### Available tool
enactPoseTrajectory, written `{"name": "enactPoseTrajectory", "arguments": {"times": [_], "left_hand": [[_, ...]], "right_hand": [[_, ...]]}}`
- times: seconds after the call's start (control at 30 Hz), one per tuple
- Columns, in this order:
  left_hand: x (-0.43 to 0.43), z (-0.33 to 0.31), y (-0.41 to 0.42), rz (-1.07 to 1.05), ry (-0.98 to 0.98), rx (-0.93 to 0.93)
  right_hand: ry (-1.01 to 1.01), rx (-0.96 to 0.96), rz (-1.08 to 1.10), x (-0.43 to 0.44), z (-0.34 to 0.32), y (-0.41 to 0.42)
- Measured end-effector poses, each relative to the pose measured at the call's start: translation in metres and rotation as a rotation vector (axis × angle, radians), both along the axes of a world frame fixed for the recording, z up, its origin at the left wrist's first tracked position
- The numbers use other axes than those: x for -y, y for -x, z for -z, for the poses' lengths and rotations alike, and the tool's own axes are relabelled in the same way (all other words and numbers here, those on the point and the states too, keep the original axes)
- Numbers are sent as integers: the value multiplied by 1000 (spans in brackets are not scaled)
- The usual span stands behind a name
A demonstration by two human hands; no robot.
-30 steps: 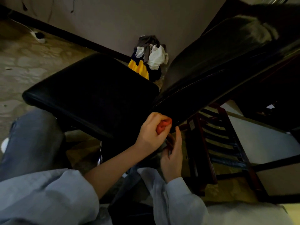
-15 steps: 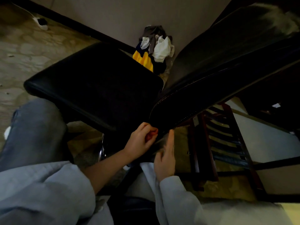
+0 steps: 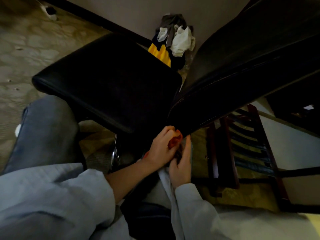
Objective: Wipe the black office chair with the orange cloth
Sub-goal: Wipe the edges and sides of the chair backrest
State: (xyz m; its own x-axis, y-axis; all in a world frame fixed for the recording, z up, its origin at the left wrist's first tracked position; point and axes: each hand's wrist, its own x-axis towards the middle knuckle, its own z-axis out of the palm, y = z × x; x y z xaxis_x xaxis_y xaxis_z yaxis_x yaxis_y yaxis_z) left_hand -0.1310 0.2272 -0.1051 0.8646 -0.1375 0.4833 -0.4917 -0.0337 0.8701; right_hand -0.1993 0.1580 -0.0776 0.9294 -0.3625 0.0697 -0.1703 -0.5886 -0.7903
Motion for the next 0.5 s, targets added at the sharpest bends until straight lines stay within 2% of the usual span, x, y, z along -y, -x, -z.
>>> {"name": "enactPoseTrajectory", "arguments": {"times": [0.23, 0.33, 0.4, 0.5], "left_hand": [[-11, 36, -2, 48, -49, -153], [-8, 28, 0, -38, 49, -213], [-5, 16, -2, -86, 123, -193], [-1, 0, -7, -47, 116, -107]], "right_hand": [[-36, -38, -12, -3, 2, -2], [15, -67, -47, -4, 1, 0], [69, -60, -63, -4, 1, 2], [102, -66, -65, -1, 2, 3]]}}
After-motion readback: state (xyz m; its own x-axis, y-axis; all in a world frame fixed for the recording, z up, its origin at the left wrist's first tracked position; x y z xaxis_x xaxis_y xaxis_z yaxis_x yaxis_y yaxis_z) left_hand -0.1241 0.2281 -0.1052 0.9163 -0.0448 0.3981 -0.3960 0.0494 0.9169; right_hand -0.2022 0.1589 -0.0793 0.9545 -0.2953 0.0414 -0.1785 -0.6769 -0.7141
